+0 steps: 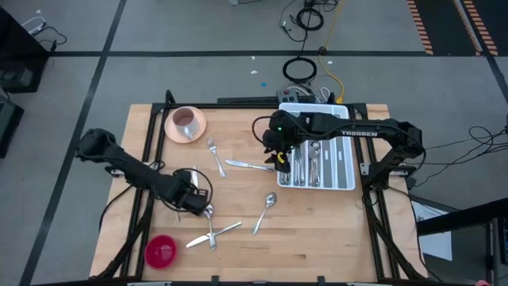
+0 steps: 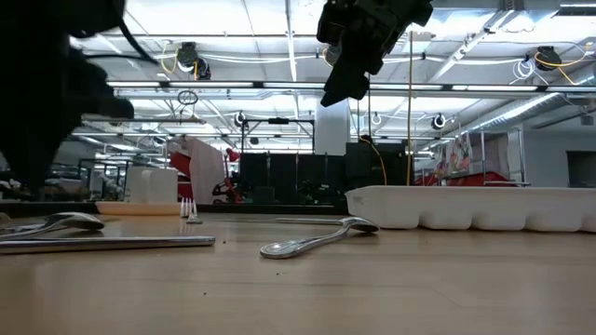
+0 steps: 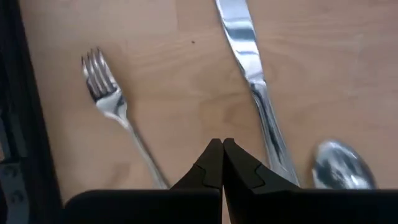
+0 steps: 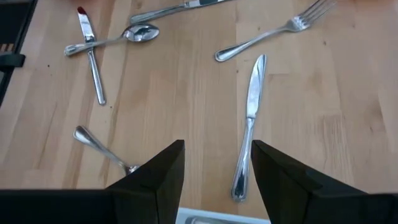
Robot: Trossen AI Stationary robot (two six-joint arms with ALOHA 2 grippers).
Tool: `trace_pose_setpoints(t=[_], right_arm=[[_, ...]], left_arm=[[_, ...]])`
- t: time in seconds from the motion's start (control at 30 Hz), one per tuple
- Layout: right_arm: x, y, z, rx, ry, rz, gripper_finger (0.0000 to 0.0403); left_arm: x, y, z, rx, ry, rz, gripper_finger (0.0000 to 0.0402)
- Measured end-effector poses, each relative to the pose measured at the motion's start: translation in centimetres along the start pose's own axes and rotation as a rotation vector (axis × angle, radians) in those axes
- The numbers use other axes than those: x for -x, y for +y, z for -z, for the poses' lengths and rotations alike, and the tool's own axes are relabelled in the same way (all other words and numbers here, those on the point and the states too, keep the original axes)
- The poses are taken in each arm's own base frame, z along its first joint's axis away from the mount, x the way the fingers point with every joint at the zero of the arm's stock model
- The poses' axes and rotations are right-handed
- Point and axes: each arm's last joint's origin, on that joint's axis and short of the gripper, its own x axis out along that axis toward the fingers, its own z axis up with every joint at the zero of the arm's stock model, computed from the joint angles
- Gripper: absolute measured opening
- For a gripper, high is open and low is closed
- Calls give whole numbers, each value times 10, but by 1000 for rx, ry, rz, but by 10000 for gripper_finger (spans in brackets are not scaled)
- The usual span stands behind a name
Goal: Sort silverware
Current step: Put the top left silver knife into the white silverware tray
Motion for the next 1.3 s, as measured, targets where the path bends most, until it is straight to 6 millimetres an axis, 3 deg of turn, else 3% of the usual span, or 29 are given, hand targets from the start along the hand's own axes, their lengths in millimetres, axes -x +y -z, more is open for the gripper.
trace_pose_setpoints(t=[0.3,0.63,0.77,0.97,1.07,1.3], right_arm=[[0,1,5,-16,51,-9,176],[0,1,8,-12,83,-12,176],[0,1,10,54,99,-17,176],[-9,-1,5,236,51,-12,179],[-27,-5,0,272,12,-10,189],[-87,-3,0,319,-38,-100,205]], left_arm=[[-38,-21,-8,-33,43,38,1],[-37,-64,-52,-119,-61,384,0],[-26,-70,-63,-141,-98,383,0],[7,-51,-70,-184,-118,347,2],[36,-36,-72,-178,-159,390,15],[95,27,-71,-86,-252,429,44]])
